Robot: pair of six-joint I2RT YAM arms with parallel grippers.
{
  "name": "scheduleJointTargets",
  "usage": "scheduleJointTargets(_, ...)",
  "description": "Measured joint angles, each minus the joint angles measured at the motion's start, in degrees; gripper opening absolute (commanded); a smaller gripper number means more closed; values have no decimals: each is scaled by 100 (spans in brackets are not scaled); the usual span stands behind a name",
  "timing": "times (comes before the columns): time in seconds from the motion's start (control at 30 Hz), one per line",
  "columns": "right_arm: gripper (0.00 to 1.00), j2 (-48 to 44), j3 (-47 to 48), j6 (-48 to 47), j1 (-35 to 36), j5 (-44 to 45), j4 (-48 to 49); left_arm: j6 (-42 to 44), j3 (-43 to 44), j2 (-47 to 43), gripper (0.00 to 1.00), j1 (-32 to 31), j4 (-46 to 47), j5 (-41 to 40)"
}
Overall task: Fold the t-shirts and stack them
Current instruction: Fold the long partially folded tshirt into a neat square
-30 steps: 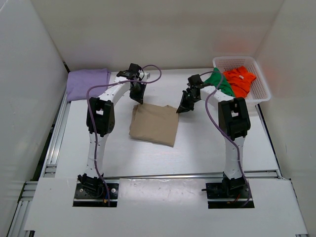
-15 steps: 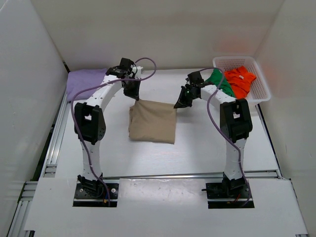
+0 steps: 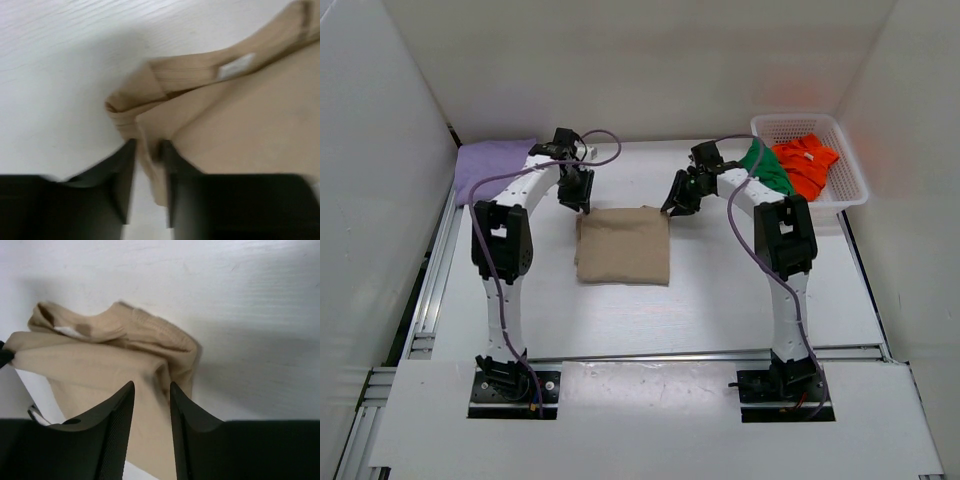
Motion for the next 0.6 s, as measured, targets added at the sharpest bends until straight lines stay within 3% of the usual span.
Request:
scheduleJointTargets(0.13, 42, 92, 76, -13, 0, 264, -39, -2, 101, 356, 62, 179, 0, -304)
scheduleJointTargets(0.4, 10, -490, -240, -214, 142, 953, -149, -4, 306, 317, 62, 278, 223, -1097)
scheduleJointTargets(0.6, 1, -1012, -354, -197, 603, 957, -31, -2, -256, -455, 62, -85, 625, -1644)
